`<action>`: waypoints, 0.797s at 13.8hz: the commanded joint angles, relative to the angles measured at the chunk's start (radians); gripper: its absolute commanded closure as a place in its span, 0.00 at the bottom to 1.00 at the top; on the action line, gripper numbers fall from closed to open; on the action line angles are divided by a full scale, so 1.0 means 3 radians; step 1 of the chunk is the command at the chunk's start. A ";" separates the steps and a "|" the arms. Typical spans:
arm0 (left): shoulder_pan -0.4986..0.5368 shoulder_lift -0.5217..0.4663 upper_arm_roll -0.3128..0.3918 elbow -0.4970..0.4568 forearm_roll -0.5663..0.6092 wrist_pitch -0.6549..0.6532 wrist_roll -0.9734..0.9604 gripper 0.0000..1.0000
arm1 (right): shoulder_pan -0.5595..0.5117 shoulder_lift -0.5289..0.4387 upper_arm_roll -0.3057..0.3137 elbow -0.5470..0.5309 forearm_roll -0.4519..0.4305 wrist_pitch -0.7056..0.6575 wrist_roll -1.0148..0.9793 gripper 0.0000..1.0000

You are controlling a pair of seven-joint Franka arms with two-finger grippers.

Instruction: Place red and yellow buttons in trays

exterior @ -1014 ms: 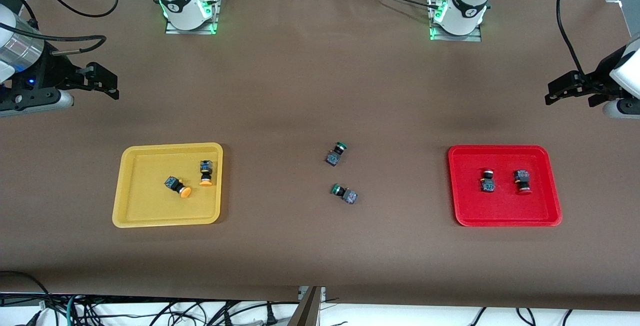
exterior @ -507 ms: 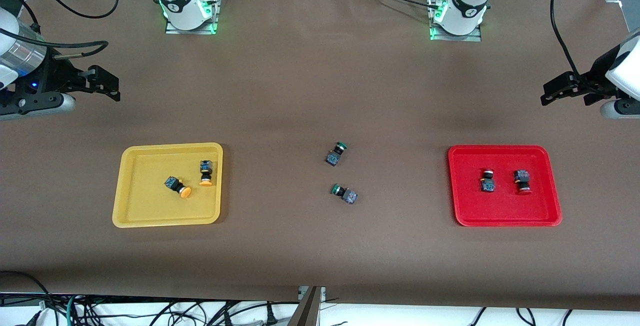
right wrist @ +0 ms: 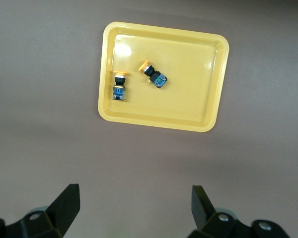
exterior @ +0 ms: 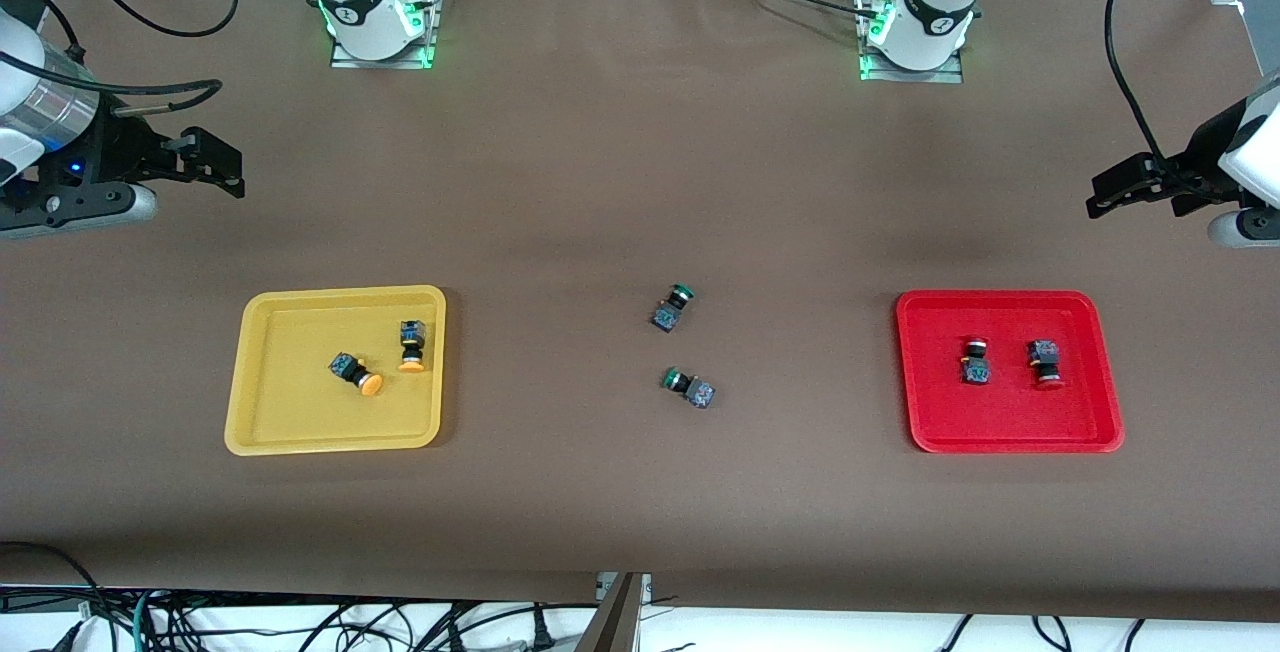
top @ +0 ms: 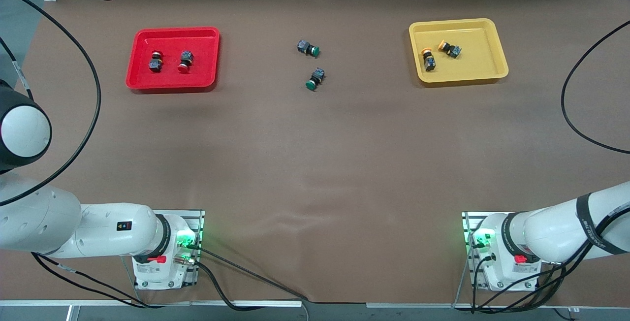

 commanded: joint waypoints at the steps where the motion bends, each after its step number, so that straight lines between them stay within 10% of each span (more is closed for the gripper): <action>1: -0.0033 0.0085 -0.0026 0.0162 0.0071 -0.0052 -0.0049 0.00 | -0.0019 -0.0013 0.0024 0.0041 0.0008 -0.0040 -0.0058 0.01; 11: 0.0013 0.0116 -0.0011 0.0162 0.0071 -0.0052 -0.0049 0.00 | -0.0009 0.0002 0.0029 0.0062 -0.0027 -0.0020 -0.0058 0.01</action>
